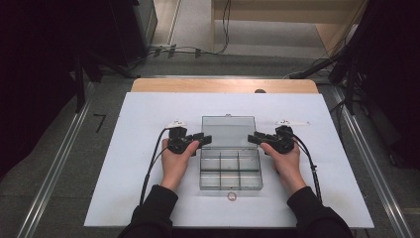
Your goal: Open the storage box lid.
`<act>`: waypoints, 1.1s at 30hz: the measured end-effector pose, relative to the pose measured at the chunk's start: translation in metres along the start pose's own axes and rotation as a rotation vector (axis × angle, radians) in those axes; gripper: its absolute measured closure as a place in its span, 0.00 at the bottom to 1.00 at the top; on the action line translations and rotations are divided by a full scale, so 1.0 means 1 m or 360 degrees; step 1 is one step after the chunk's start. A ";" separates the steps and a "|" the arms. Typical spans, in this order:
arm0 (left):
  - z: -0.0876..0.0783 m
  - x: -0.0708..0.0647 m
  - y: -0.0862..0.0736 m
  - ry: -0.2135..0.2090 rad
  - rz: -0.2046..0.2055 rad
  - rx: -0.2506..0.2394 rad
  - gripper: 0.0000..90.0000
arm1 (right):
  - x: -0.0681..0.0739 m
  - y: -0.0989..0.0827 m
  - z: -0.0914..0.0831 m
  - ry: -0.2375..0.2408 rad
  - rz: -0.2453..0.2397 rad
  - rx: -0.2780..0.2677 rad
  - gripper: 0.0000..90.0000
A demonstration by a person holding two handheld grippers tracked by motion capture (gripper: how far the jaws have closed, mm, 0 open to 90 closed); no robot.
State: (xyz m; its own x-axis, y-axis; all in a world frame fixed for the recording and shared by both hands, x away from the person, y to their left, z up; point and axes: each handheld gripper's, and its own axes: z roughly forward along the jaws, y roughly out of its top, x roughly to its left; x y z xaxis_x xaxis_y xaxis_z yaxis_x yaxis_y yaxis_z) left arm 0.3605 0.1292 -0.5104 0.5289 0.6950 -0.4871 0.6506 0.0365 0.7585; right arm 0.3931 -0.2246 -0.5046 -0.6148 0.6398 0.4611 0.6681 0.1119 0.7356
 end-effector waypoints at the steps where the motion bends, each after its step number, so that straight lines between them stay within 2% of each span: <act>1: 0.000 0.000 0.000 0.0002 -0.0002 0.0001 0.56 | 0.000 0.000 0.000 0.0000 0.0000 0.0004 0.56; 22: 0.001 0.001 -0.001 -0.0024 0.0000 0.0079 0.43 | 0.000 -0.001 0.003 -0.0006 0.0040 0.0094 0.45; 24: 0.000 0.000 -0.001 0.0009 0.0022 0.0081 0.41 | 0.000 -0.001 0.003 -0.0006 0.0041 0.0100 0.43; 28: -0.005 -0.002 -0.001 0.0006 0.0078 0.0068 0.39 | 0.000 -0.001 0.002 -0.0008 0.0030 0.0106 0.39; 31: -0.010 -0.002 -0.002 -0.0024 0.0094 0.0049 0.38 | 0.000 0.000 0.000 0.0030 0.0019 0.0088 0.34; 33: -0.015 -0.004 -0.003 -0.0029 0.0119 0.0035 0.31 | 0.001 -0.001 -0.001 0.0043 0.0003 0.0094 0.29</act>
State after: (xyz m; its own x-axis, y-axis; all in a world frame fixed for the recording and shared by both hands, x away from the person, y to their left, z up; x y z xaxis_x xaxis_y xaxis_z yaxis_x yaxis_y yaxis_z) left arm 0.3483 0.1368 -0.5047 0.5862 0.6818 -0.4377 0.6206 -0.0306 0.7835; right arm 0.3916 -0.2248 -0.5042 -0.6240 0.6195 0.4763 0.6924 0.1559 0.7045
